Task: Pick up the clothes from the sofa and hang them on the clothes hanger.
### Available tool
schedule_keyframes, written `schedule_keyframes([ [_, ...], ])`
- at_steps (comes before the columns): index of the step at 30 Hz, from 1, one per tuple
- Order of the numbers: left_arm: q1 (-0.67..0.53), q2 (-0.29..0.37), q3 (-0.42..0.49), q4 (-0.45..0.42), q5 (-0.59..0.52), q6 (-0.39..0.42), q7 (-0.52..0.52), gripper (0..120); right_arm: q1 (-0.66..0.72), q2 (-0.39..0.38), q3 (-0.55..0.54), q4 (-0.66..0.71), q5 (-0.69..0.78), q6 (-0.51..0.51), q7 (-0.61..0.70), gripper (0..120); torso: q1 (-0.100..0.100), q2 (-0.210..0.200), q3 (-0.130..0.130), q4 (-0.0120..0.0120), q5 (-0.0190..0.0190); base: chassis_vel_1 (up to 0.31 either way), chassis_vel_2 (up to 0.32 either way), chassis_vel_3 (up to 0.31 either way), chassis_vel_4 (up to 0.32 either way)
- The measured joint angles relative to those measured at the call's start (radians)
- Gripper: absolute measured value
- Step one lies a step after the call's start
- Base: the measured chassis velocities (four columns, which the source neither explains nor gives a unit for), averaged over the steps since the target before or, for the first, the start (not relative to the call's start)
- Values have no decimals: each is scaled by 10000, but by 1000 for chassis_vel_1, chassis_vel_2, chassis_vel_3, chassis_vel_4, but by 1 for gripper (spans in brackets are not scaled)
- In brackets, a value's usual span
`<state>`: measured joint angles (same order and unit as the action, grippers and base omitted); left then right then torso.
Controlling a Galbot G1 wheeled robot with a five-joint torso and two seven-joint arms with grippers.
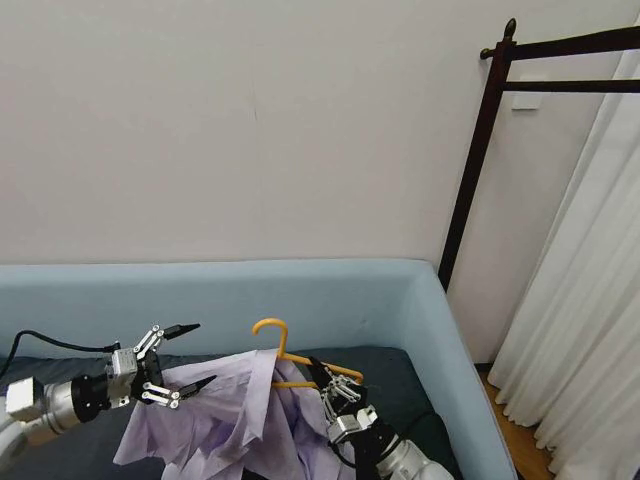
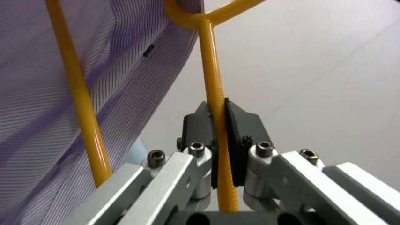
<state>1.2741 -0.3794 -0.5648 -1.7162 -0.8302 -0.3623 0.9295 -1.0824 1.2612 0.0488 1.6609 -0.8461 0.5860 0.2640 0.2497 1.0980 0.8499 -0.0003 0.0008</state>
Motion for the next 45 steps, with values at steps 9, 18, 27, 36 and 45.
schedule_keyframes([
  [9,-33,-75,45,446,264,534,1211,72,251,270,-447,-39,-889,303,46,4,0,0,0,1,0,0,0,0,0],
  [18,-287,-251,57,869,367,869,2396,36,255,355,-399,-47,-1076,406,336,4,0,0,-1,-1,2,0,0,0,0],
  [27,-308,-518,-1,1015,400,892,2583,6,207,298,-642,71,-630,299,390,4,0,0,-1,0,3,0,0,0,0],
  [36,-457,-1029,5,1616,247,1015,2472,6,192,-30,-951,244,2975,594,-1225,30,0,0,-1,1,2,0,0,0,0],
  [45,-950,-1483,100,2445,140,1013,2370,6,21,-328,-1011,-348,6514,1265,-3254,59,0,0,-1,0,1,0,0,0,0],
])
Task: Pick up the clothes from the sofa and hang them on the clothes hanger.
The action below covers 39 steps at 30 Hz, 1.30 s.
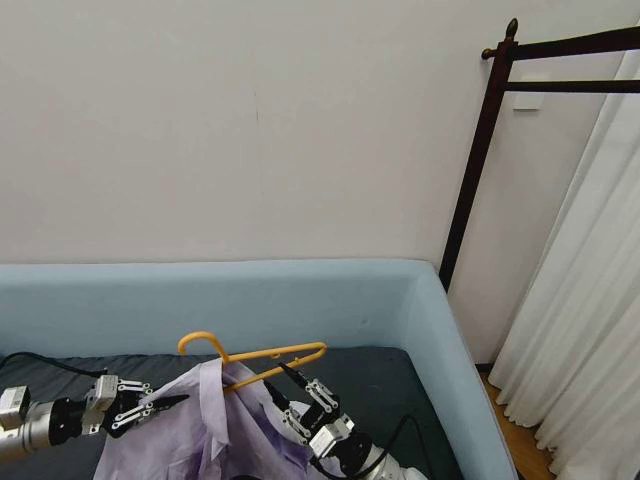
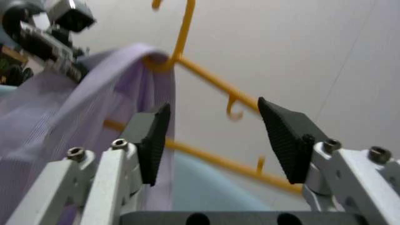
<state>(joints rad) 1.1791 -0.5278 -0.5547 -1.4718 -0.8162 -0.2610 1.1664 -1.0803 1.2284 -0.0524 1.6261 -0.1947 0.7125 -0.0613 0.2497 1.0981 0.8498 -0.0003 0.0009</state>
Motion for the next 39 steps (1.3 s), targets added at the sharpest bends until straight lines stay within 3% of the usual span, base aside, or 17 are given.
schedule_keyframes([
  [5,-121,-93,-32,140,-88,-39,-82,6,-15,-178,-420,-906,1545,-1377,-393,77,0,0,1,-2,0,0,0,0,0],
  [6,-120,-94,-56,130,-116,-53,-112,6,53,-151,-689,-1279,2564,-1803,-859,84,1,-1,1,-2,2,0,0,0,0],
  [12,-65,-64,-97,7,-130,-127,-150,6,253,183,-1176,-2028,4168,-2724,-1288,98,1,0,1,1,1,0,0,0,0],
  [17,-35,-18,-127,-9,-134,-224,-160,6,359,403,-1380,-2183,4807,-3251,-1084,86,0,0,0,1,2,0,0,0,0],
  [19,-20,9,-135,4,-139,-296,-161,6,443,501,-1383,-2236,4768,-3371,-1013,72,1,0,0,1,1,0,0,0,0],
  [29,-78,32,-74,102,-129,-410,-144,6,442,517,-1297,-2169,4768,-3180,-1148,40,1,-1,1,-1,1,0,0,0,0],
  [35,-67,32,-61,129,-99,-493,-135,6,410,497,-1222,-2031,5349,-3353,-1280,14,0,0,0,0,1,0,0,0,0],
  [37,-64,32,-60,130,-98,-500,-134,6,409,488,-1221,-2016,5410,-3383,-1290,12,1,0,0,0,1,0,0,0,0],
  [39,-37,32,-69,132,-96,-521,-133,6,408,438,-1215,-1922,5788,-3617,-1369,0,1,0,0,0,1,0,0,0,0],
])
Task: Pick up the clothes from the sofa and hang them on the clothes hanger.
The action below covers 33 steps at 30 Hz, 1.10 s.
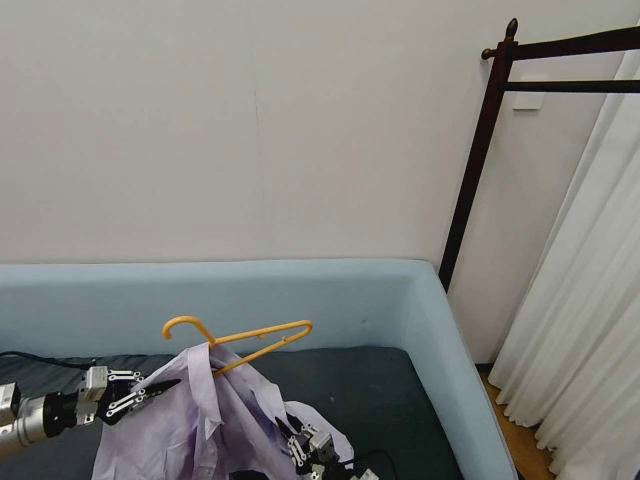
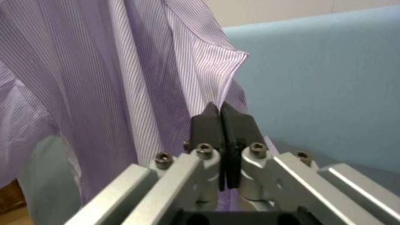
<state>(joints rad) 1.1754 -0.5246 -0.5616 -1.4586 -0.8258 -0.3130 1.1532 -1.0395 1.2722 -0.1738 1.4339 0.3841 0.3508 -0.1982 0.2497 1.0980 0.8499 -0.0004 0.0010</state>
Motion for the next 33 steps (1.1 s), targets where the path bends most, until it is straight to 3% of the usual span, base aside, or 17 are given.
schedule_keyframes([
  [10,18,-11,-16,46,2,-95,37,4,-43,-82,309,785,1684,-341,-273,0,0,0,0,1,1,0,0,0,0],
  [13,-7,-22,-23,112,-35,-148,166,1,174,-265,1046,1497,3037,-608,-244,0,0,0,0,1,0,0,0,0,0],
  [17,-130,-32,52,161,-40,-140,285,1,394,-472,1565,1918,3572,-791,-216,0,0,0,0,0,1,0,0,0,0],
  [27,-475,-40,288,345,317,-100,420,1,671,-581,2099,2515,3849,-898,-303,0,0,0,0,0,1,0,0,0,0],
  [33,-800,-124,406,622,909,-90,300,1,865,-480,2251,3096,3866,-424,-802,0,0,0,0,0,0,0,0,0,0],
])
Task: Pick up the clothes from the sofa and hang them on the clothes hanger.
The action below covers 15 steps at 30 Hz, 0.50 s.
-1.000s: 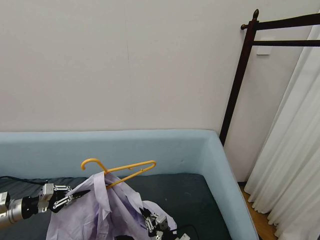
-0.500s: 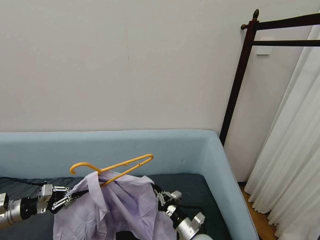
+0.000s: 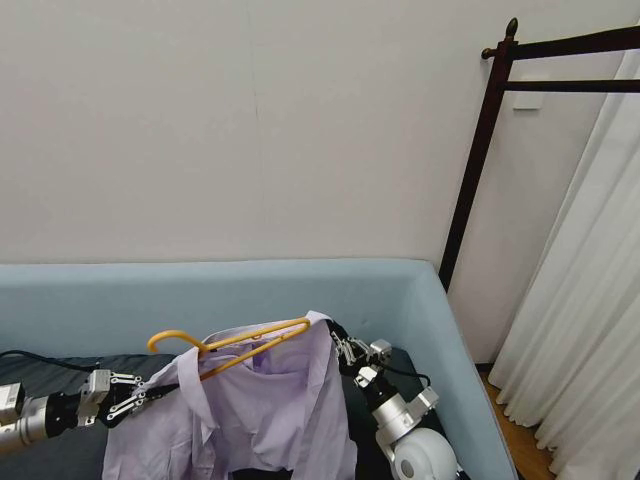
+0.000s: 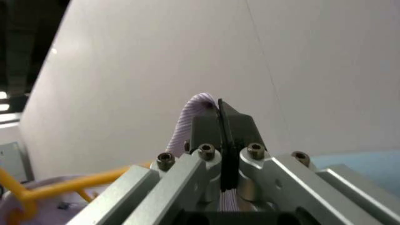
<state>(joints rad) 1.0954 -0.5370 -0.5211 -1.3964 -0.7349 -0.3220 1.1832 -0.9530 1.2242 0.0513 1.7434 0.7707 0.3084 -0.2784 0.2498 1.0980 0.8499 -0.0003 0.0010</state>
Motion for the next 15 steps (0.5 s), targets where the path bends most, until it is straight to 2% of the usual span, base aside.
schedule_keyframes([
  [11,-238,-126,59,105,606,-3,-298,1,44,-74,-290,1286,226,534,-1463,0,0,0,-1,0,0,0,0,0,0],
  [15,-201,-312,65,-29,976,41,-859,1,-116,-87,-627,1469,174,792,-2219,0,0,0,-1,-1,0,0,0,0,0],
])
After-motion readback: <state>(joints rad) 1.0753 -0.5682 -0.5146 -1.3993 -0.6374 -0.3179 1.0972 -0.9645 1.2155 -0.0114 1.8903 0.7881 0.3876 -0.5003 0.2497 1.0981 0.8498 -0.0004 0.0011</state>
